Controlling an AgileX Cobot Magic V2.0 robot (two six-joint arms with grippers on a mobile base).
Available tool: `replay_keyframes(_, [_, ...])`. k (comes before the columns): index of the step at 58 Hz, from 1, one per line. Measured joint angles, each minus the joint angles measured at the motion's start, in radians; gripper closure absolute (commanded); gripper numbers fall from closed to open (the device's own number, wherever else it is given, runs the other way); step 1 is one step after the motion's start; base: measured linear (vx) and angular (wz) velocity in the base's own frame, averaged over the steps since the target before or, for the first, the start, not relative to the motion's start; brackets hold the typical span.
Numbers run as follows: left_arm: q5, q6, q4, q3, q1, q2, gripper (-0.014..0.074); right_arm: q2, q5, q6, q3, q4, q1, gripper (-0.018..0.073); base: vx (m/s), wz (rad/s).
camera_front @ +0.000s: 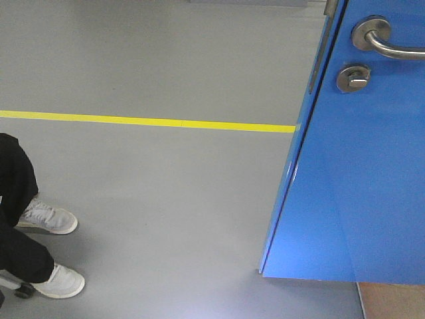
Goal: Move to blue door and open it
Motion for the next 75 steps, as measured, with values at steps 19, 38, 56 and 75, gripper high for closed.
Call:
replay_keyframes(19, [0.000,0.000,0.000,0.000,0.000,0.000,0.0524,0.010,-0.031,0.000,0.001,-0.029,0.000,0.0547,0.17,0.00])
replay_keyframes(38, [0.000,0.000,0.000,0.000,0.000,0.000,0.0524,0.012,-0.033,0.000,0.005,-0.037,0.000,0.0547,0.05,-0.03])
replay_keyframes(56, [0.000,0.000,0.000,0.000,0.000,0.000,0.0524,0.012,-0.033,0.000,0.005,-0.037,0.000,0.0547,-0.01,0.01])
replay_keyframes(75, [0.000,0.000,0.000,0.000,0.000,0.000,0.0524,0.012,-0.033,0.000,0.005,-0.037,0.000,0.0547,0.00,0.00])
